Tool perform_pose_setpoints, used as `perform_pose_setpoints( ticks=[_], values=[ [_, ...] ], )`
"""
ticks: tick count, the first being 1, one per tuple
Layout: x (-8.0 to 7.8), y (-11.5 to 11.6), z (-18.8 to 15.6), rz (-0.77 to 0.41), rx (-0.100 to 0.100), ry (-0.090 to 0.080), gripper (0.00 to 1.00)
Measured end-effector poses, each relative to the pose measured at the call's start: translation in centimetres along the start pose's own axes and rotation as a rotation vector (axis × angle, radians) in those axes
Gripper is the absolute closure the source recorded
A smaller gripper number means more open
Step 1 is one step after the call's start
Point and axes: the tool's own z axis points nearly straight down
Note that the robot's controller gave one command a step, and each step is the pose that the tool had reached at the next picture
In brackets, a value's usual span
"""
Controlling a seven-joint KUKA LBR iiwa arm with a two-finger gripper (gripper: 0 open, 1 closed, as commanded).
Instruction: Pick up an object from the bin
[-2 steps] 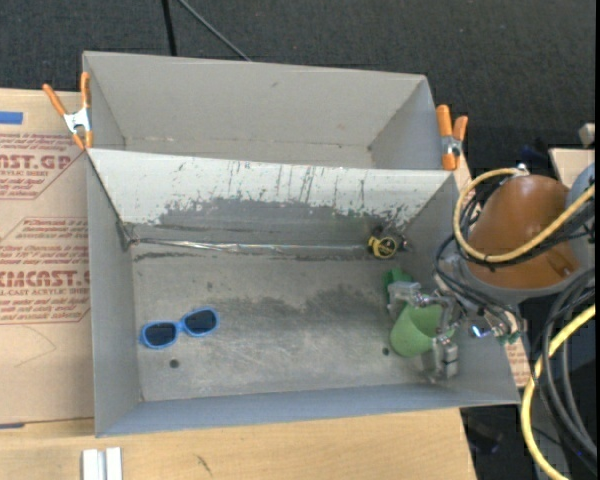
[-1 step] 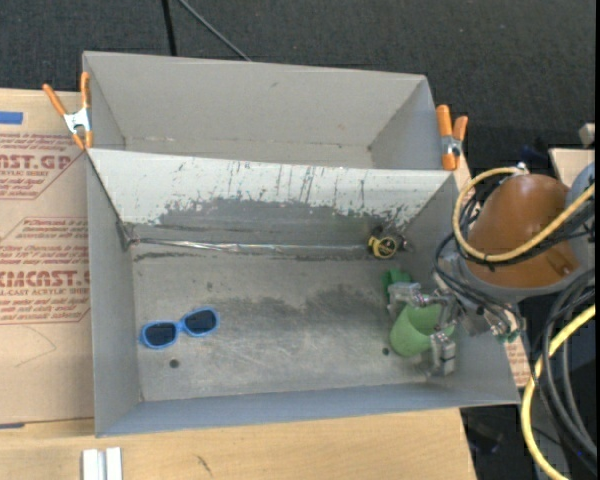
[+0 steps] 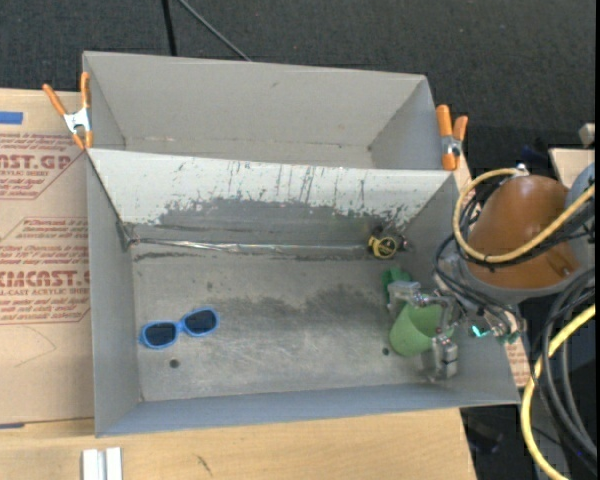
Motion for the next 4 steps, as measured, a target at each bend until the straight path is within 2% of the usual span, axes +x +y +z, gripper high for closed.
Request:
perform_pose_setpoints(
  ticks=[1, 2, 3, 4],
  values=[
    [-1.6, 7.1, 0.6, -0.083, 0.005, 0.001, 0.00],
    [-1.7, 1.8, -0.5, -0.413, 0.006, 0.008, 0.00],
    [-1.8, 2.0, -0.5, -0.413, 0.003, 0.008, 1.00],
    [-4.6, 0.7, -0.2, -0.600, 0.001, 0.018, 1.00]
  ],
)
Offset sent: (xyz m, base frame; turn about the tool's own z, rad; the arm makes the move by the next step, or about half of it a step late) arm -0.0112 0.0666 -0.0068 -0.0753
